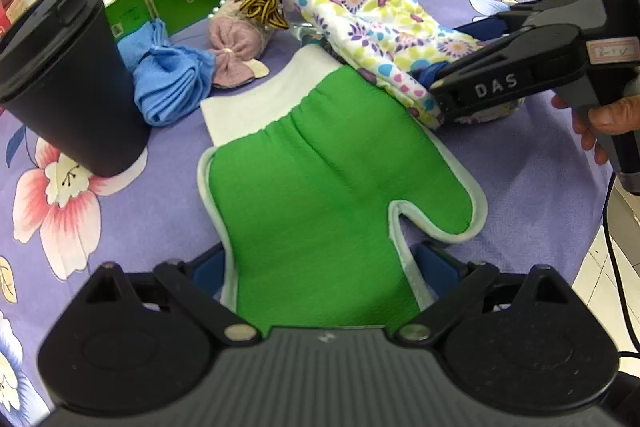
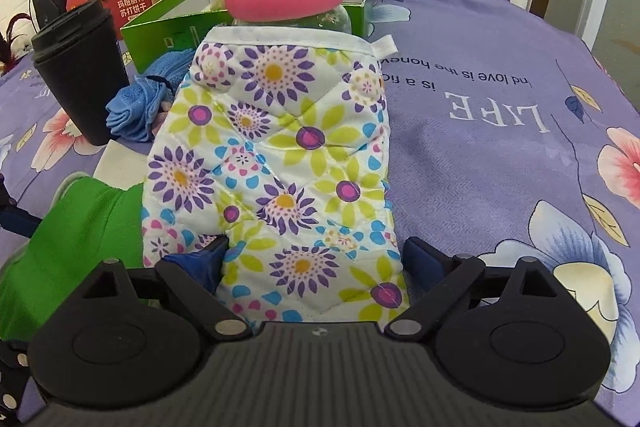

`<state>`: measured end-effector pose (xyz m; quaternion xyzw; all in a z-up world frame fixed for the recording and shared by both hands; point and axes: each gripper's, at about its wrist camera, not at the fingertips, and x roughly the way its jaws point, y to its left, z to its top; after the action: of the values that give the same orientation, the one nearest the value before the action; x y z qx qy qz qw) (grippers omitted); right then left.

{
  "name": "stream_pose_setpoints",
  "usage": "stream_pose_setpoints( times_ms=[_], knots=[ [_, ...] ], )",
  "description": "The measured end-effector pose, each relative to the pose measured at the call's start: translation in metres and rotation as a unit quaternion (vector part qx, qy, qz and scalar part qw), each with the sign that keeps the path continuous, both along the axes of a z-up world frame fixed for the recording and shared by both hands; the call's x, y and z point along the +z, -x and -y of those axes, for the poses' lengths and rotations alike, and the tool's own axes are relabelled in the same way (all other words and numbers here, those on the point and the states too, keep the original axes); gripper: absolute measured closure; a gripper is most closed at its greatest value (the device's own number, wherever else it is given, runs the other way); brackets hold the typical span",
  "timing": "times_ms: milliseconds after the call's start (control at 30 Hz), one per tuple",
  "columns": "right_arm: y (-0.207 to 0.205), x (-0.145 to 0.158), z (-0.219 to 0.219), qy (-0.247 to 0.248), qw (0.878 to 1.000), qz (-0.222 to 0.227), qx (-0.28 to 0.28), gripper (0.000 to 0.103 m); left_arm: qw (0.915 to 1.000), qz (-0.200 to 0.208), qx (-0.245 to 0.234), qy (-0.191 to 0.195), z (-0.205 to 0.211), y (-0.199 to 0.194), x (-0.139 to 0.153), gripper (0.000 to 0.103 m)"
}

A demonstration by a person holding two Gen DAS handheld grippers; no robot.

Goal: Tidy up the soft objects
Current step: 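Grasp the green mitt with the left tool while the right tool holds the floral mitt, then lower both mitts into the green box and open both tools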

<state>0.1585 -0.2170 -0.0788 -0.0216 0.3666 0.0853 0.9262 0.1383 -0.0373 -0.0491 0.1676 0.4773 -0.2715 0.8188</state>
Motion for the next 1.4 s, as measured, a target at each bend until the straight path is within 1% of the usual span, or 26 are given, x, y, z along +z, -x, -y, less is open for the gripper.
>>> stream_pose_setpoints(
  times_ms=[67, 133, 200, 233, 267, 300, 400, 533, 633, 700, 767, 800, 833, 867, 933, 967, 1000, 1033, 1067, 1100, 1133, 1167, 1267, 1333, 1400],
  knots=[
    [0.002, -0.001, 0.002, -0.003, 1.000, 0.004, -0.004, 0.023, 1.0000, 0.000, -0.001, 0.001, -0.001, -0.001, -0.001, 0.007],
    [0.001, -0.004, 0.003, -0.002, 1.000, 0.006, 0.004, 0.020, 1.0000, -0.001, -0.004, 0.000, 0.000, -0.002, -0.001, 0.007],
    [-0.003, -0.003, 0.000, 0.010, 1.000, -0.005, 0.020, 0.019, 1.0000, -0.002, -0.007, -0.004, 0.001, -0.002, -0.001, 0.007],
    [-0.006, -0.002, -0.001, 0.010, 0.999, -0.012, 0.032, 0.019, 0.9999, -0.002, -0.010, -0.004, 0.000, -0.002, -0.001, 0.007],
    [-0.008, -0.001, -0.002, 0.013, 0.998, -0.019, 0.059, 0.019, 0.9999, -0.003, -0.013, -0.003, 0.000, -0.002, -0.001, 0.007],
    [-0.009, 0.000, -0.002, 0.017, 0.996, -0.024, 0.086, 0.019, 0.9999, -0.004, -0.015, -0.002, 0.000, -0.002, -0.001, 0.007],
    [-0.015, 0.000, 0.000, 0.024, 0.989, -0.039, 0.142, 0.018, 0.9998, -0.008, -0.020, 0.000, -0.001, -0.004, -0.001, 0.007],
    [-0.023, 0.002, 0.000, 0.033, 0.981, -0.061, 0.181, 0.016, 0.9994, -0.010, -0.032, 0.000, -0.003, -0.005, -0.001, 0.007],
    [-0.024, 0.002, -0.007, 0.043, 0.983, -0.060, 0.171, 0.013, 0.9995, -0.007, -0.031, 0.002, -0.002, -0.006, -0.001, 0.007],
    [-0.024, 0.000, -0.009, 0.036, 0.987, -0.048, 0.150, 0.012, 0.9997, -0.003, -0.021, 0.006, -0.002, -0.005, -0.002, 0.007],
    [-0.020, -0.002, -0.006, 0.023, 0.990, -0.033, 0.133, 0.012, 0.9998, 0.001, -0.016, 0.011, -0.004, -0.004, -0.001, 0.010],
    [-0.017, -0.003, -0.005, 0.022, 0.991, -0.026, 0.130, 0.012, 0.9998, 0.000, -0.012, 0.015, -0.006, -0.003, 0.001, 0.015],
    [-0.016, -0.002, -0.005, 0.023, 0.991, -0.023, 0.127, 0.012, 0.9998, 0.000, -0.009, 0.019, -0.007, -0.003, 0.003, 0.023],
    [-0.018, -0.001, -0.003, 0.022, 0.992, -0.022, 0.121, 0.013, 0.9997, 0.001, -0.005, 0.022, -0.009, -0.003, 0.005, 0.028],
    [-0.015, -0.001, -0.002, 0.018, 0.994, -0.012, 0.105, 0.018, 0.9993, -0.001, 0.000, 0.037, -0.013, -0.001, 0.012, 0.051],
    [-0.012, -0.001, -0.002, 0.017, 0.995, -0.005, 0.099, 0.021, 0.9990, -0.003, 0.004, 0.043, -0.015, -0.001, 0.015, 0.056],
    [-0.007, -0.001, -0.004, 0.016, 0.995, 0.003, 0.096, 0.031, 0.9987, -0.006, 0.011, 0.049, -0.016, -0.002, 0.017, 0.065],
    [-0.003, 0.002, -0.003, 0.010, 0.996, 0.009, 0.091, 0.056, 0.9983, -0.009, 0.020, 0.055, -0.018, -0.001, 0.018, 0.074],
    [0.002, 0.006, 0.000, -0.005, 0.996, 0.015, 0.085, 0.072, 0.9978, -0.011, 0.029, 0.059, -0.020, -0.001, 0.020, 0.077],
    [0.006, 0.009, 0.004, -0.023, 0.997, 0.016, 0.078, 0.084, 0.9975, -0.009, 0.036, 0.061, -0.021, 0.002, 0.023, 0.082],
    [0.012, 0.011, 0.007, -0.034, 0.997, 0.018, 0.070, 0.088, 0.9973, -0.003, 0.039, 0.063, -0.023, 0.006, 0.027, 0.084],
    [0.020, 0.013, 0.009, -0.037, 0.997, 0.021, 0.066, 0.089, 0.9968, 0.004, 0.042, 0.068, -0.026, 0.012, 0.032, 0.084],
    [0.047, 0.024, 0.012, -0.051, 0.996, 0.039, 0.061, 0.090, 0.9938, 0.006, 0.060, 0.093, -0.041, 0.023, 0.051, 0.084],
    [0.063, 0.042, 0.013, -0.066, 0.994, 0.062, 0.066, 0.090, 0.9908, 0.010, 0.075, 0.113, -0.054, 0.024, 0.070, 0.084],
    [0.069, 0.068, 0.010, -0.066, 0.991, 0.088, 0.079, 0.090, 0.9871, 0.022, 0.089, 0.132, -0.066, 0.017, 0.094, 0.084]
  ],
)
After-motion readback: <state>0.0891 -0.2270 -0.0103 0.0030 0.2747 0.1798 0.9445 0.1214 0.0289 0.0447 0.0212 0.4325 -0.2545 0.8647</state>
